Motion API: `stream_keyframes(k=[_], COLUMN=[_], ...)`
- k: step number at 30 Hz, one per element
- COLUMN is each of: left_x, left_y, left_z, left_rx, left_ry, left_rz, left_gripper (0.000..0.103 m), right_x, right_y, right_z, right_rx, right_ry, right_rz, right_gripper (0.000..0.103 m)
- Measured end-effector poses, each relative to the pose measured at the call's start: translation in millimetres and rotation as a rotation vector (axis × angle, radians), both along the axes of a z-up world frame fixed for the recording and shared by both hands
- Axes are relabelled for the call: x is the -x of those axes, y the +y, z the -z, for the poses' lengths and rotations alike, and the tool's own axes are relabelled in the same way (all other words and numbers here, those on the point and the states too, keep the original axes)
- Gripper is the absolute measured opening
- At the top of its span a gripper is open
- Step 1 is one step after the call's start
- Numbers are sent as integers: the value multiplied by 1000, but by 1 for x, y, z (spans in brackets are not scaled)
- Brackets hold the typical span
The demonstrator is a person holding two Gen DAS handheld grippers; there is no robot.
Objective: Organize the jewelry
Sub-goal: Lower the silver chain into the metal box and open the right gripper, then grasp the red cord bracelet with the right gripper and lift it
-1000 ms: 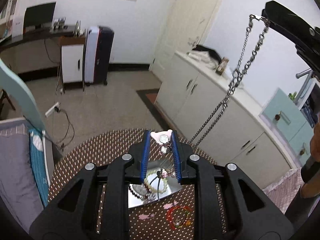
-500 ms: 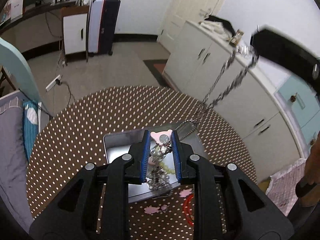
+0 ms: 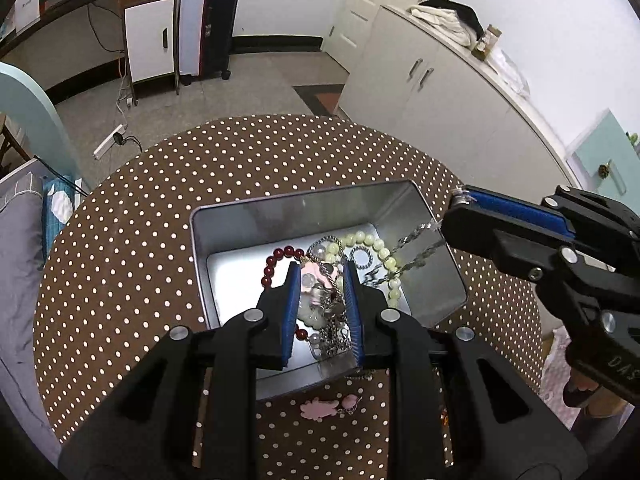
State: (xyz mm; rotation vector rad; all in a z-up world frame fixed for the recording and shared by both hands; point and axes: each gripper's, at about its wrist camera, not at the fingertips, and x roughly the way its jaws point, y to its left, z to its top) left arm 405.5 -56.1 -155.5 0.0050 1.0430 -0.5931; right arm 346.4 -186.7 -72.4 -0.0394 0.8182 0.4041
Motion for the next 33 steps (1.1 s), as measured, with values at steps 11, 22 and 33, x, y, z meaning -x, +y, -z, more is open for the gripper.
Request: stream_keyframes(k=[11, 22, 33], left_x=[28, 84, 118], left_y=[10, 36, 52], left_z=[-21, -20, 7], left_rx=[-9, 36, 35], left_ry=[-108, -167, -145], left_rz=[-33, -75, -121], left_gripper=[62, 62, 62], right_x=[20, 74, 97], right_y=[-22, -37, -44], right_z=[-11, 25, 88], right_rx=[-43, -39, -28], right_ry=[-34, -10, 124], right_rz=[24, 52, 114], right_gripper=[10, 11, 19])
